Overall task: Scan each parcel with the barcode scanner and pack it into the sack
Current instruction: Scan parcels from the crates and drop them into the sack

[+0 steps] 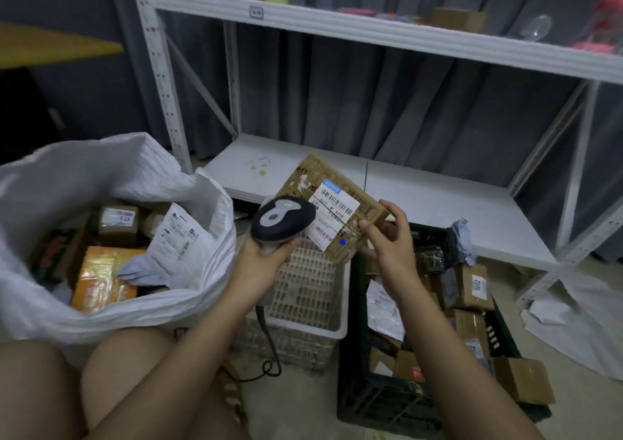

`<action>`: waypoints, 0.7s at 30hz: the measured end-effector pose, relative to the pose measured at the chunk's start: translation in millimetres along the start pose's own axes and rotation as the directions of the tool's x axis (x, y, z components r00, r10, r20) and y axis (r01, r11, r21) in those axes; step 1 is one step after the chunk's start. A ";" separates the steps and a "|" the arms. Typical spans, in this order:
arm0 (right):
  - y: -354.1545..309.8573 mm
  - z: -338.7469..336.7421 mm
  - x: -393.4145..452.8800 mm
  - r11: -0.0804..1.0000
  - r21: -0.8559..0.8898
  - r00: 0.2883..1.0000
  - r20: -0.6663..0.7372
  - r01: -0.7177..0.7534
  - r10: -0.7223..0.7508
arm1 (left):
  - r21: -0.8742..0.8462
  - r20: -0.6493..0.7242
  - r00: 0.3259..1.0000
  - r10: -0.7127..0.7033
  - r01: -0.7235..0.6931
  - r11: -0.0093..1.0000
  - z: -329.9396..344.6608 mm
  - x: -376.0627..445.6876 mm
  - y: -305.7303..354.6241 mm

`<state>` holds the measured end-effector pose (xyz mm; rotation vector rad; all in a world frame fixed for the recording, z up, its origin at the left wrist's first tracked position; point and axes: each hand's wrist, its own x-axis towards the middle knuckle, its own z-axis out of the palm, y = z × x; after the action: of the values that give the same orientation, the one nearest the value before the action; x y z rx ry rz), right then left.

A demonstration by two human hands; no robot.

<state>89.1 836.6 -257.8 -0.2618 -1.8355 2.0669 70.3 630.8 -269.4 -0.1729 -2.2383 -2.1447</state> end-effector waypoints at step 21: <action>-8.0 311.7 9.1 0.811 -0.484 0.814 0.581 0.330 0.015 | -0.017 -0.491 0.869 0.061 -0.080 0.997 -231.9 -2.5 66.0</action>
<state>-34.0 554.6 -206.1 0.4148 -2.7017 1.5050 68.1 401.9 -193.5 0.2607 -1.8687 -1.9151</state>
